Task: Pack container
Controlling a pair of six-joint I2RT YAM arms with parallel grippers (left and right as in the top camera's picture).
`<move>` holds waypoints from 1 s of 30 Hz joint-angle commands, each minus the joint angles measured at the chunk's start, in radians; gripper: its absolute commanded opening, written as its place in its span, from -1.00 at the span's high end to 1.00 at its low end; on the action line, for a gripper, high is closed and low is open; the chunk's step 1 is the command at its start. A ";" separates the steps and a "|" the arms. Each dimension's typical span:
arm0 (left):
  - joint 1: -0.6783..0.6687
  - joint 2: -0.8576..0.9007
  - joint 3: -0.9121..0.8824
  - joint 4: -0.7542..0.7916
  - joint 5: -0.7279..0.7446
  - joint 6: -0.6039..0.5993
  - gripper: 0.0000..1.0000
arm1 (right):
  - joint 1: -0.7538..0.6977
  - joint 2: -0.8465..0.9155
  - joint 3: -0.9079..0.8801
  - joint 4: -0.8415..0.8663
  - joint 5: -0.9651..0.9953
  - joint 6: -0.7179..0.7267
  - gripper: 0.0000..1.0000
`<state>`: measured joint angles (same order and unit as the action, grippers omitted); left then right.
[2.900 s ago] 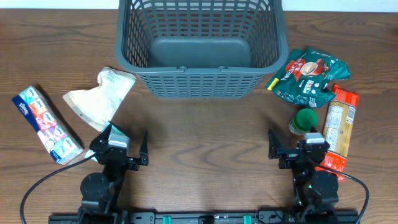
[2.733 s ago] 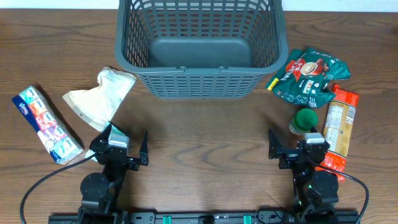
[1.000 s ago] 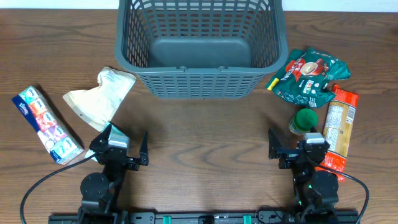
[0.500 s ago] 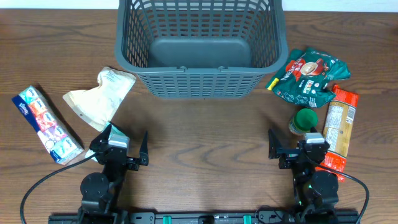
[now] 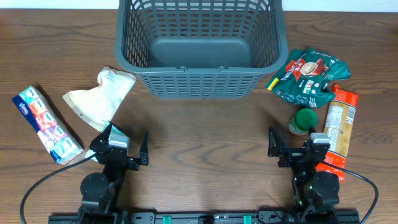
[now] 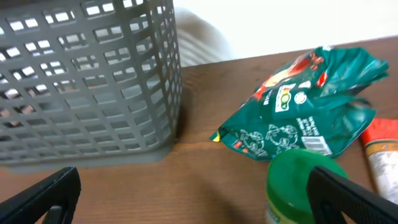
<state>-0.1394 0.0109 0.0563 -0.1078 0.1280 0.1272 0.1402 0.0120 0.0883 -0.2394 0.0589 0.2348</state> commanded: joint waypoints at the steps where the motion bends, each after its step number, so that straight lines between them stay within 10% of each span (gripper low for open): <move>1: -0.003 0.000 -0.018 -0.029 0.010 -0.006 -0.97 | -0.010 0.011 0.029 -0.001 -0.016 0.067 -0.99; 20: -0.003 0.074 -0.018 -0.023 0.011 -0.006 -0.97 | -0.119 1.018 1.131 -0.855 -0.029 -0.041 -0.98; 30: -0.003 0.074 -0.018 -0.021 0.011 -0.006 -0.97 | -0.189 1.303 1.440 -1.015 -0.085 0.090 -0.99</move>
<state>-0.1394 0.0834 0.0566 -0.1074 0.1280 0.1268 -0.0044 1.3018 1.4899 -1.2453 -0.0162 0.2443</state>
